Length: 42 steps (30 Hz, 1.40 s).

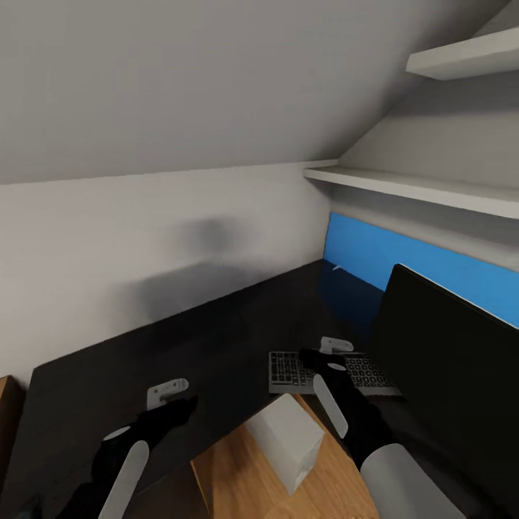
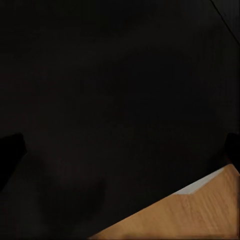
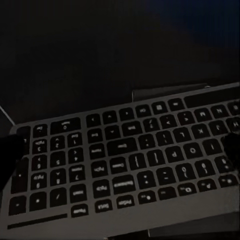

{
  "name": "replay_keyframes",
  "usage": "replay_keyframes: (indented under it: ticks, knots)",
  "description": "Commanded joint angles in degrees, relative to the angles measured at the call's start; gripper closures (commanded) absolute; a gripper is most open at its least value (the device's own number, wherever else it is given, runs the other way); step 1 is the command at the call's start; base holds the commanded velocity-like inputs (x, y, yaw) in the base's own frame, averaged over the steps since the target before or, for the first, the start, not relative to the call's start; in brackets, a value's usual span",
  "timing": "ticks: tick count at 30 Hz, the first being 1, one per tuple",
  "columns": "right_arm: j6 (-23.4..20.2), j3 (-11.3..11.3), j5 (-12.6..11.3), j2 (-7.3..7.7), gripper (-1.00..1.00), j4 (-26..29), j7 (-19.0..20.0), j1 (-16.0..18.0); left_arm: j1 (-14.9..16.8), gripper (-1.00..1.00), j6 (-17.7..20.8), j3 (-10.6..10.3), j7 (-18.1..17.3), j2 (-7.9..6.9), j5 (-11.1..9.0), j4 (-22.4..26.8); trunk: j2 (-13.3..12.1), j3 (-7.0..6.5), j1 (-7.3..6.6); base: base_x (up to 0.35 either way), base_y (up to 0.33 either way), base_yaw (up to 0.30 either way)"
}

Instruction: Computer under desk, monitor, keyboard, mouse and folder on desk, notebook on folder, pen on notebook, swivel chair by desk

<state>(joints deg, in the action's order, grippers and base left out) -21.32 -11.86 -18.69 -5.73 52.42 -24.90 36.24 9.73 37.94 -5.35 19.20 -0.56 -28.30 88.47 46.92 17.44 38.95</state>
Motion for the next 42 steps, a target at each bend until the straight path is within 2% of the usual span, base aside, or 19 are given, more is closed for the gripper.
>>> replay_keyframes:
  ticks: [1, 20, 28, 34, 40, 42]
  knots:
    - [-0.2, -0.2, -0.5, 0.02, -1.0, 0.1, -0.5, 0.1, 0.0, -1.0, 0.1, -0.1, 0.6, -0.06, -0.6, 0.1, 0.1, 0.08, 0.01, 0.0, 0.0, -0.256]
    - [-0.2, -0.4, -0.5, 0.0, -1.0, 0.0, -0.3, 0.1, 0.0, -1.0, 0.1, -0.1, 0.6, -0.06, -0.6, 0.1, 0.1, 0.08, 0.01, 0.005, 0.0, -0.041]
    - [-0.1, -0.4, -0.3, 0.02, -1.0, -1.1, -0.2, 0.1, 0.0, -1.0, 0.1, -0.1, 0.6, -0.06, -0.6, 0.1, 0.1, 0.08, 0.01, 0.272, 0.0, 0.0]
    - [1.7, -0.6, -0.3, -0.05, -1.0, -4.7, -0.2, 0.1, 0.0, -1.0, 0.1, -0.1, 0.6, -0.06, -0.6, 0.1, 0.1, 0.08, 0.01, 0.222, 0.0, 0.0]
    - [5.8, -0.7, -0.3, -0.17, -1.0, -9.7, 0.2, 0.1, 0.0, -1.0, 0.1, -0.1, 0.5, -0.06, -0.6, 0.1, 0.1, 0.08, 0.01, 0.278, 0.0, 0.0]
    - [8.0, -0.8, -0.2, -0.18, -1.0, -12.5, 1.6, 0.2, 0.0, -1.0, 0.1, -0.1, 0.5, -0.06, -0.6, 0.1, 0.1, 0.08, 0.01, 0.306, 0.0, 0.0]
